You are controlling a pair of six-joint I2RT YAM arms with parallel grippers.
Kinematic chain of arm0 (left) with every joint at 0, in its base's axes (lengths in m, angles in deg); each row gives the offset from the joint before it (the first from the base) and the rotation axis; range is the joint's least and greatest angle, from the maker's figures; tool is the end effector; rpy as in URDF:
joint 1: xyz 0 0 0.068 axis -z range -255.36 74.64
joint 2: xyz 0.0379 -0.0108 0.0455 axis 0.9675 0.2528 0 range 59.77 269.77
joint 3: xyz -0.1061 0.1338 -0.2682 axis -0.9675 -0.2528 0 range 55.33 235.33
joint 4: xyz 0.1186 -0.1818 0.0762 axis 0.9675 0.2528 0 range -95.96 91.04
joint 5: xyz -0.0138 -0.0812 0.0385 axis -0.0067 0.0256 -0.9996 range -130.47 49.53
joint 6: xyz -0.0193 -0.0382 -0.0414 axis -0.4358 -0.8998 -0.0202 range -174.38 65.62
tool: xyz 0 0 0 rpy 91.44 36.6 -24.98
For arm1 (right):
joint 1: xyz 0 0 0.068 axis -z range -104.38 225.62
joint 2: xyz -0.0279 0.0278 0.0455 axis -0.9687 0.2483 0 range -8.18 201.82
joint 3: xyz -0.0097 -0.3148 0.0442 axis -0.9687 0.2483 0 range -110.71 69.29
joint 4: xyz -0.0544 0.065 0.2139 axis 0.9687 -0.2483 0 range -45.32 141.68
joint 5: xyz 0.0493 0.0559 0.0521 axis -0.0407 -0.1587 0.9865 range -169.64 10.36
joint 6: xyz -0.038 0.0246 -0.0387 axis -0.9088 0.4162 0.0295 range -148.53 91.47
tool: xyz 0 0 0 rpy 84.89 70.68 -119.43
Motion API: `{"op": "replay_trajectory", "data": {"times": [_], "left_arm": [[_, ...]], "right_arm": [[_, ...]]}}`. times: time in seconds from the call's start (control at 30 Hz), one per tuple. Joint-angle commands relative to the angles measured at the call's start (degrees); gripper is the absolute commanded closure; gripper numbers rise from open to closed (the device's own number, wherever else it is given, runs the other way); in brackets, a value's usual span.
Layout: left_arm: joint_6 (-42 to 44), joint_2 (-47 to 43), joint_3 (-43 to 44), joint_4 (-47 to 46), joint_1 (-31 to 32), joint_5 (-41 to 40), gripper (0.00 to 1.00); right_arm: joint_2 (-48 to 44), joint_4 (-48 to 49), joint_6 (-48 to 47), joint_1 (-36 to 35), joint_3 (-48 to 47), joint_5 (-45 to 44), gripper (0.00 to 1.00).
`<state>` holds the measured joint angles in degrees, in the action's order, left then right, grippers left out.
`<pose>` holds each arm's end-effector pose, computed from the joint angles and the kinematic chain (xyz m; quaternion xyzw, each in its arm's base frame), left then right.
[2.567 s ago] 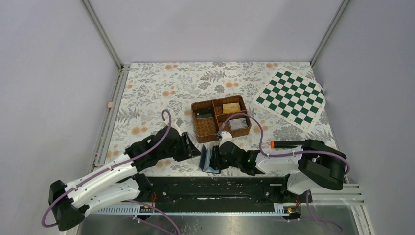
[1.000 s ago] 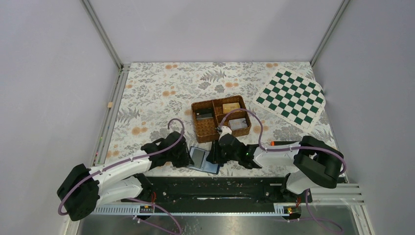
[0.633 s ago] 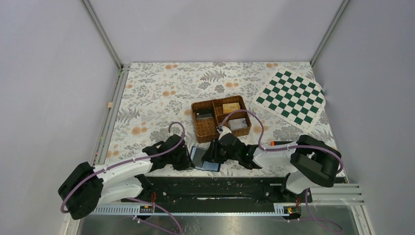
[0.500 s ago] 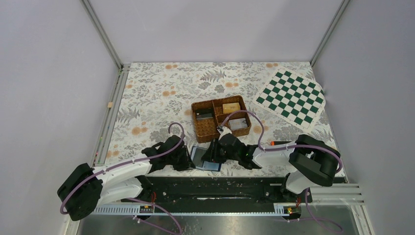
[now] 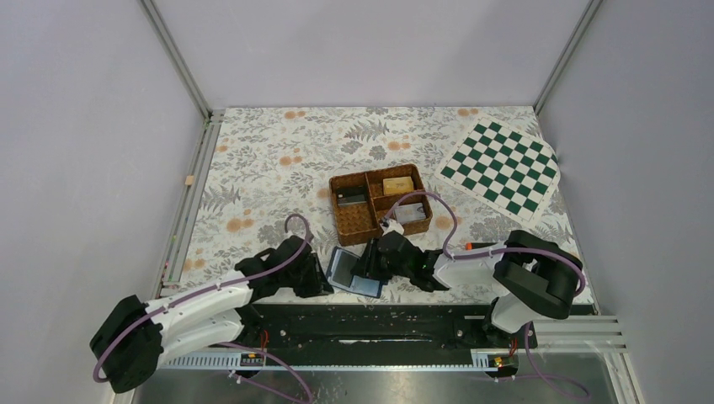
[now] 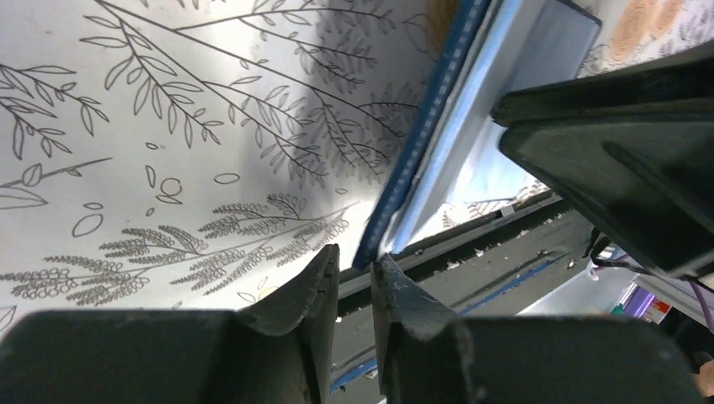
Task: Take the credit cards out of the card holder
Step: Remove the credit card from the card holder.
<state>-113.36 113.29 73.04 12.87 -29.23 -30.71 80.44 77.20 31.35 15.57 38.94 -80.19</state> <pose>0.0706 -0.0841 0.1928 -0.0806 0.9462 -0.2895 0.1196 0.1369 0.2369 0.2122 0.0010 0.8778 0.4126 0.2435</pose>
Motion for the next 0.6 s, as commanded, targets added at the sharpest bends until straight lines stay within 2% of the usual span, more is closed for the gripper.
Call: {"op": "replay_trajectory", "data": {"times": [0.0, 0.4, 0.57], "left_arm": [[0.53, -3.79, 5.78, 3.48, -0.36, -1.47, 0.79], [3.94, -1.12, 14.9, 0.26, -3.24, 4.84, 0.79], [6.11, -0.82, 18.59, 4.11, -3.29, 2.21, 0.79]], "right_arm": [[1.19, 0.32, -0.07, 0.08, -1.18, -1.34, 0.62], [1.73, -3.4, -3.36, 0.1, -3.56, -1.17, 0.63], [1.45, -5.78, -5.1, 0.11, -4.82, -1.35, 0.63]]}}
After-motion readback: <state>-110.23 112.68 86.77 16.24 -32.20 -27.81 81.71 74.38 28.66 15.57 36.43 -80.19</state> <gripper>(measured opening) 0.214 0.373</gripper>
